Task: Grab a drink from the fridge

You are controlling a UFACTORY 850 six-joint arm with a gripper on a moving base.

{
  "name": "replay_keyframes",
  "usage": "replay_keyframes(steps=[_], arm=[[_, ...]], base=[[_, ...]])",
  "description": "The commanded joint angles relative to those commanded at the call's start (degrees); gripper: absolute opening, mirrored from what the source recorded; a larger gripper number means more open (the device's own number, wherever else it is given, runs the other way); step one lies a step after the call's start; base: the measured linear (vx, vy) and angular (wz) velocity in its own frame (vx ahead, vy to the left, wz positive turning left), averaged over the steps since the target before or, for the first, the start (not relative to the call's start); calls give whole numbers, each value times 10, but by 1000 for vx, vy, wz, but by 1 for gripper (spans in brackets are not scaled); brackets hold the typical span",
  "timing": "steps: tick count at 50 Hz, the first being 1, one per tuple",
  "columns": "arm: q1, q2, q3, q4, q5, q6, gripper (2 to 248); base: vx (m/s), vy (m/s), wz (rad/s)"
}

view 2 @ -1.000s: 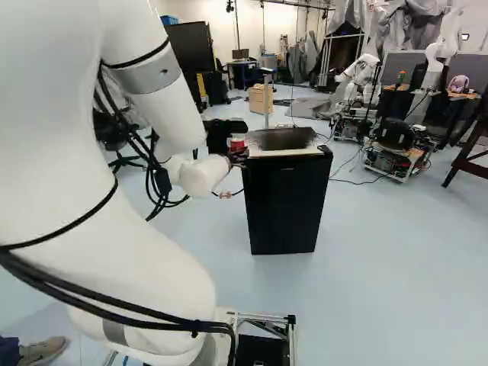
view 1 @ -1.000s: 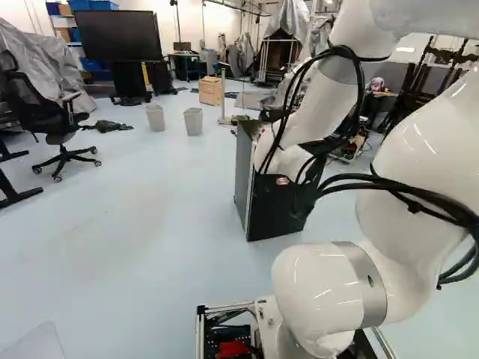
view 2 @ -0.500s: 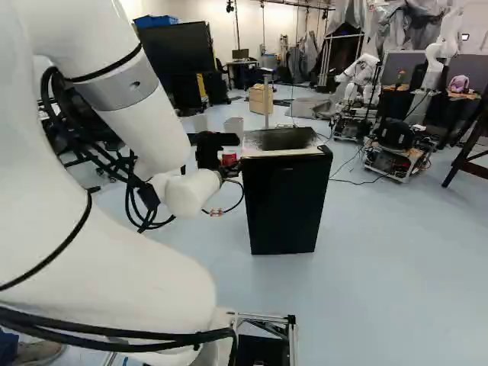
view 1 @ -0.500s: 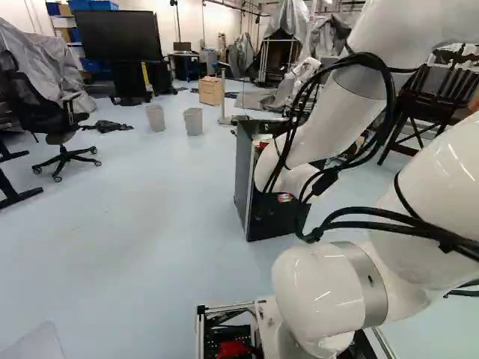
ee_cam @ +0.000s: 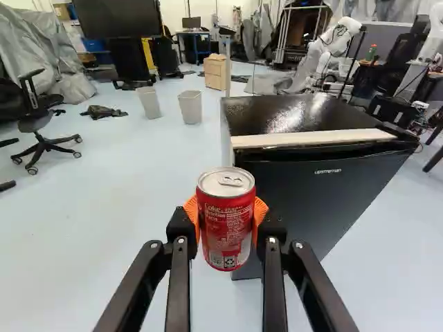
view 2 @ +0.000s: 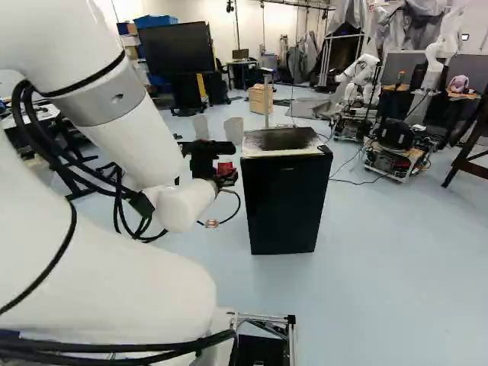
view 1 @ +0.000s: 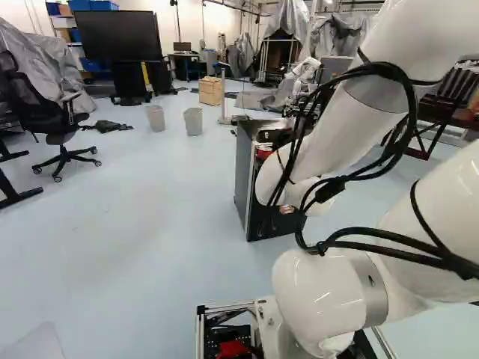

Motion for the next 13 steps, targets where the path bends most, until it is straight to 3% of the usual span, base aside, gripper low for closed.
replay_keyframes(steps=[13], arm=[[1, 5, 6, 0, -2, 0, 95]], base=[[0, 0, 0]])
